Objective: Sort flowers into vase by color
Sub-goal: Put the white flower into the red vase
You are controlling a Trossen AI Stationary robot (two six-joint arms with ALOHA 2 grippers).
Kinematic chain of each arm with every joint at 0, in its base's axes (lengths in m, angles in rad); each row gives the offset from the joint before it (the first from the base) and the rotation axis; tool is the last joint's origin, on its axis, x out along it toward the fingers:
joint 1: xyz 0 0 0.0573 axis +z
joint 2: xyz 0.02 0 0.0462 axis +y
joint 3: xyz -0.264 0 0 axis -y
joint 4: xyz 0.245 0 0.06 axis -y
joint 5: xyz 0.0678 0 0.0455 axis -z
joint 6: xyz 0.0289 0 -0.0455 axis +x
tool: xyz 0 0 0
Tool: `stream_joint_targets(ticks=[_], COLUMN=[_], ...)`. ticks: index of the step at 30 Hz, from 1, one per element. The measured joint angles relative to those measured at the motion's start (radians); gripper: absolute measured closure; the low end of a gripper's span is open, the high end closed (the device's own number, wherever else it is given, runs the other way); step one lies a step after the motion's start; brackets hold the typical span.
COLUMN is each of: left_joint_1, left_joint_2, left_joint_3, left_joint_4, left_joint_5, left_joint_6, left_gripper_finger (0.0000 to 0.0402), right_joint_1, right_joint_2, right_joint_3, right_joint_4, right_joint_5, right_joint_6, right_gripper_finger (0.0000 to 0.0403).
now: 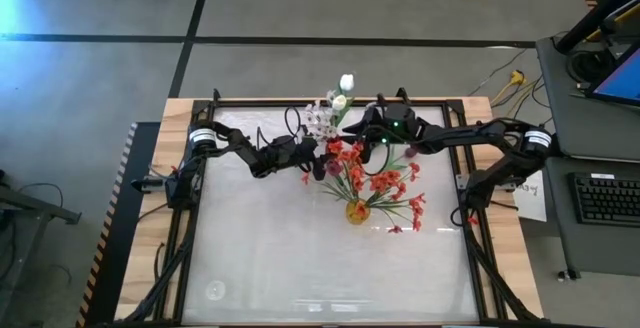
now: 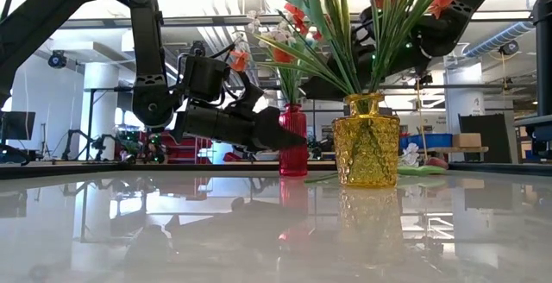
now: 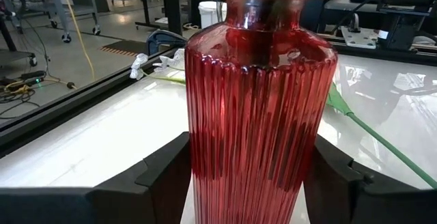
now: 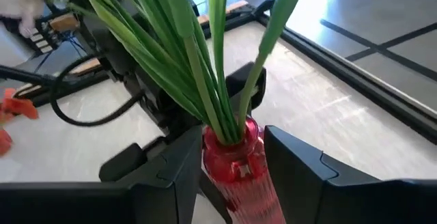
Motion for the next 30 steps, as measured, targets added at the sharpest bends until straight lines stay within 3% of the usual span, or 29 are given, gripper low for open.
stream_joint_targets(ticks=[11,17,24,30], left_joint_1=[0.001,0.001,0.001,0.001], left_joint_2=[0.000,0.000,0.000,0.000], left_joint_3=[0.000,0.000,0.000,0.000], left_joint_4=[0.000,0.000,-0.002,-0.003], left_joint_5=[-0.005,-0.005,-0.006,-0.007], left_joint_6=[0.000,0.000,0.000,0.000], left_gripper_finger=[0.0187,0.0187,0.0187,0.0187], right_joint_1=[-0.007,-0.007,-0.005,-0.004], right_joint_2=[-0.002,0.021,0.059,0.060], right_joint_3=[0.000,0.016,0.042,0.043], right_joint_4=[0.096,0.132,0.128,0.128], right_joint_5=[0.049,0.050,0.041,-0.035], right_joint_6=[-0.001,-0.012,-0.027,-0.007], right_gripper_finger=[0.0272,0.0312,0.0387,0.0393])
